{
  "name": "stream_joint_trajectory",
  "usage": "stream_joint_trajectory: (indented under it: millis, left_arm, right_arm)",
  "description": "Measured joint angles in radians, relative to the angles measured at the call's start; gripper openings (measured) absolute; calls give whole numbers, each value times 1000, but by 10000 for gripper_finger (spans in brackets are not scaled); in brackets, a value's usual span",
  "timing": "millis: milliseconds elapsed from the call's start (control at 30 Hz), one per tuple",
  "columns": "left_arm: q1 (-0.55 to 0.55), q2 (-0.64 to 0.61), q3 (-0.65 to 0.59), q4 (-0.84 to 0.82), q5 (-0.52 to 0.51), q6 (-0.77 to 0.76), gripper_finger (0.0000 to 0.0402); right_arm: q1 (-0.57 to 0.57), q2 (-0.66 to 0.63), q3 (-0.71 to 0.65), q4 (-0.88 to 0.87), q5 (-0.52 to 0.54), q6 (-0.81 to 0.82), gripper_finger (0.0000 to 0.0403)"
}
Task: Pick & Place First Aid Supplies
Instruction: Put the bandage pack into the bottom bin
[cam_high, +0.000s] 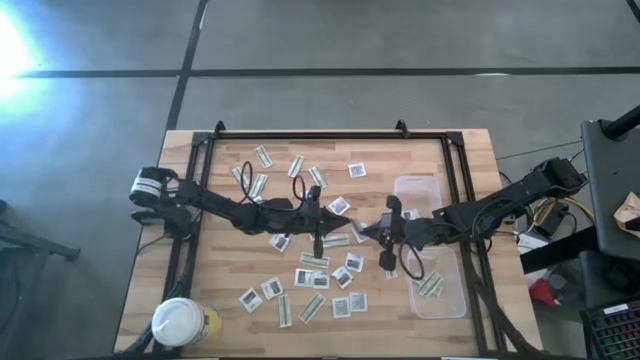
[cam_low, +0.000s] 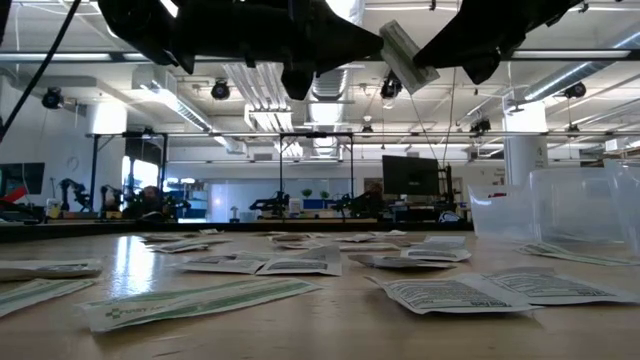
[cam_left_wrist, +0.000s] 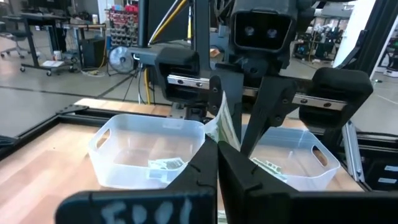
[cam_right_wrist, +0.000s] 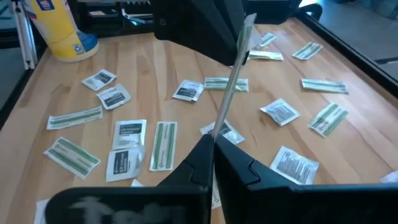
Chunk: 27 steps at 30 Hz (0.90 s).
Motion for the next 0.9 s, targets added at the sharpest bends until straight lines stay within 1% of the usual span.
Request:
stream_joint_trajectory:
  millis: [133, 267, 500, 667, 900]
  left_arm:
    - [0, 0, -1, -34, 0, 0, 22]
    - [1, 0, -1, -76, 0, 6, 50]
    - [2, -7, -1, -155, 0, 8, 111]
    - [2, -48, -2, -277, 0, 4, 137]
    - [2, -131, -2, -470, 0, 4, 135]
  right_arm:
    - [1, 0, 0, -31, -2, 20, 8]
    - [1, -4, 0, -71, -3, 58, 8]
    - [15, -21, 53, -295, -9, 172, 8]
    - [31, -29, 106, -466, -105, 254, 8]
    - [69, -32, 195, -670, -234, 346, 8]
